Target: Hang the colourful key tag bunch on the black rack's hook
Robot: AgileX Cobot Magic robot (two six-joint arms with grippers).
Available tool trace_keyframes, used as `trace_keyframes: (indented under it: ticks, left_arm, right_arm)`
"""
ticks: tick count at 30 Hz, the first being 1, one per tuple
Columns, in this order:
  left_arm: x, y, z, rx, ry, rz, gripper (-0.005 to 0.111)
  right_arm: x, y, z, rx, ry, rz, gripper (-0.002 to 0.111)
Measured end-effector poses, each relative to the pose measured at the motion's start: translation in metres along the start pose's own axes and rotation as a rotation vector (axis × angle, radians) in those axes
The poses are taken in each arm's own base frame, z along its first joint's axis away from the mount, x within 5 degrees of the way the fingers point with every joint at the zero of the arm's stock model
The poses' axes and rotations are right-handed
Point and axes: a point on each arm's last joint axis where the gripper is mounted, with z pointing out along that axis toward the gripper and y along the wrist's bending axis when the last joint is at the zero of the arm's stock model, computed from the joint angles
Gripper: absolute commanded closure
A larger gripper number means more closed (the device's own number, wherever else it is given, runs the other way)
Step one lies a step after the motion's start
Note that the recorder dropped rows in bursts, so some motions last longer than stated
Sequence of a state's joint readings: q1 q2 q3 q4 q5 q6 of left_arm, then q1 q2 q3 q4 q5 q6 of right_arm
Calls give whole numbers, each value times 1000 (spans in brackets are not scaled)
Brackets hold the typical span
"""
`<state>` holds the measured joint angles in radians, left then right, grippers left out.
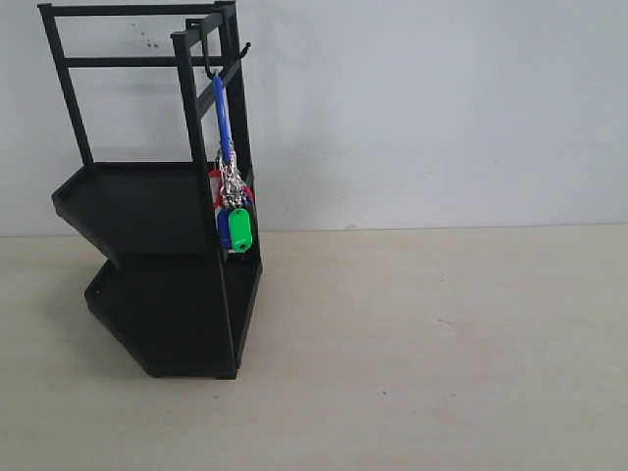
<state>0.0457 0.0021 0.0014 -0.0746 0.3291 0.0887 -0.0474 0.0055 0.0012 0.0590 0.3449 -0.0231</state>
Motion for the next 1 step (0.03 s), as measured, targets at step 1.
trace_keyframes:
  ticks: [1]
  left_arm:
    - [0, 0, 0, 0, 0, 0, 102]
  right_arm:
    - [0, 0, 0, 0, 0, 0, 108]
